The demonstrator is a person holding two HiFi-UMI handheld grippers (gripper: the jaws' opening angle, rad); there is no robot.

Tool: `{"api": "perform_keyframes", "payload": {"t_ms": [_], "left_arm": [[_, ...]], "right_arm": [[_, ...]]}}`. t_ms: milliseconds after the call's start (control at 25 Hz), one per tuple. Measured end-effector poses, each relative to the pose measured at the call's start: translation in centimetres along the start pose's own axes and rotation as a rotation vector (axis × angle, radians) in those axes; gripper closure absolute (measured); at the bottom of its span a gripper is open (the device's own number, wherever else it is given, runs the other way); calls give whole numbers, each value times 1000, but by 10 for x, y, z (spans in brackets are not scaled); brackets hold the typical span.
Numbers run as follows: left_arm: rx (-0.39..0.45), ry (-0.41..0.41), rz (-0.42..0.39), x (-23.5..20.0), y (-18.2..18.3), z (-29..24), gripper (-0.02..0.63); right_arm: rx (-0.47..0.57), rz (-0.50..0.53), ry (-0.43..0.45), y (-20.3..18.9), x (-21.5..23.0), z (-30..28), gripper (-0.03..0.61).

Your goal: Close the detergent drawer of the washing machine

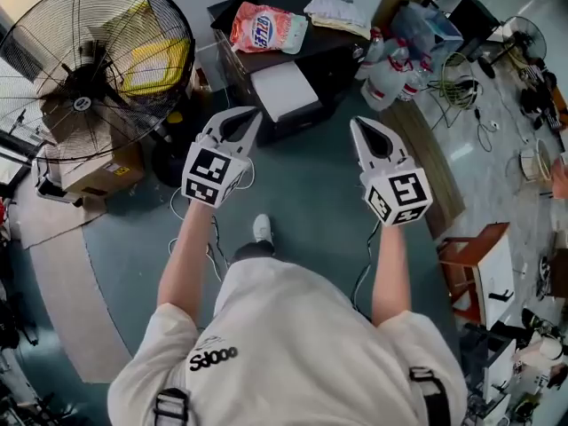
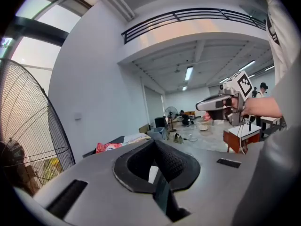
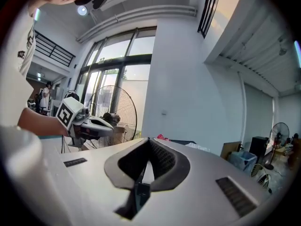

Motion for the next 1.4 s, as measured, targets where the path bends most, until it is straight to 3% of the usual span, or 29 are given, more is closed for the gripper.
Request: {"api": "perform_keyframes", "payload": {"t_ms": [400, 640, 1040, 1400], "left_arm": [[-41, -44, 21, -82, 4, -74, 595], [-77, -17, 43, -106, -11, -102, 595], [-156, 148, 124, -104, -54, -130, 595], [-207, 220, 197, -96, -88, -144, 595]], "right_arm": [[-114, -45, -37, -38, 32, -90, 580], [-190, -65, -63, -78, 36, -119, 579], [-248, -174, 89, -163, 45, -159, 484], [-358, -208, 269, -241, 18, -190, 413]]}}
Point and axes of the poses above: the fingertips, and each gripper's own axes: z backward along the fingers, x to its right, y out of its top, the point moved 9 cm from there along z, backward along the fingers, and after that the axes turned 15 degrees about z, right-handed, at the moved point
